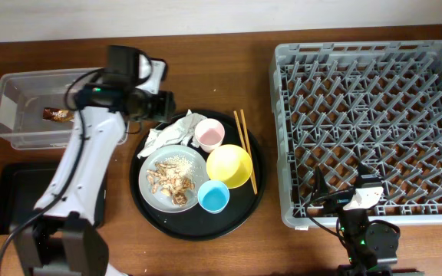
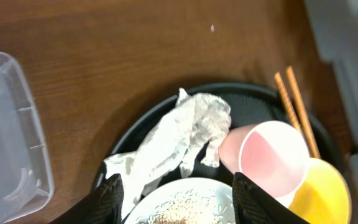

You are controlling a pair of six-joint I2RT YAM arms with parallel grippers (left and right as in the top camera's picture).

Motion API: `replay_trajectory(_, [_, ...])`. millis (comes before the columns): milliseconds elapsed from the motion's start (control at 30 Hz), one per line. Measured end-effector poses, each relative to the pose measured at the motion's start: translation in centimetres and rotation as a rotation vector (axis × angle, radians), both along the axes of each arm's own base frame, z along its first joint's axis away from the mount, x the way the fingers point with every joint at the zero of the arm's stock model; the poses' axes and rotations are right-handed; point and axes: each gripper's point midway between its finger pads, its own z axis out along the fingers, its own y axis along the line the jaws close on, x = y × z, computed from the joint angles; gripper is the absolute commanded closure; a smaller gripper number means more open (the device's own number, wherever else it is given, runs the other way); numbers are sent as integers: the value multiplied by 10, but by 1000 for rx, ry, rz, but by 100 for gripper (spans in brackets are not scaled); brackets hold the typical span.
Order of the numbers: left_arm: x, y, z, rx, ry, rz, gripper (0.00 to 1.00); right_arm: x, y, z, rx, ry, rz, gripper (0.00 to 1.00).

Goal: Sort waste into correct bins and load items into the dishwasher rack
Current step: 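Carry the gold wrapper left and drop it into the clear bin, then grasp the white tissue on the tray with the left gripper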

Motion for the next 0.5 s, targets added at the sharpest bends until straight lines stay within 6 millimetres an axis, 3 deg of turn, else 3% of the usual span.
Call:
replay_trajectory(67, [2, -10, -31, 104, 46, -37, 52, 0, 0, 0, 0, 0, 0, 1])
replay_trajectory(167, [-4, -6, -114, 203, 244, -47, 52, 0, 0, 0, 0, 0, 0, 1])
replay_trajectory(267, [-6, -3, -139, 227, 294, -46, 52, 0, 0, 0, 0, 0, 0, 1])
replay_trajectory(500, [7, 2, -140, 284, 234, -83, 52, 0, 0, 0, 0, 0, 0, 1])
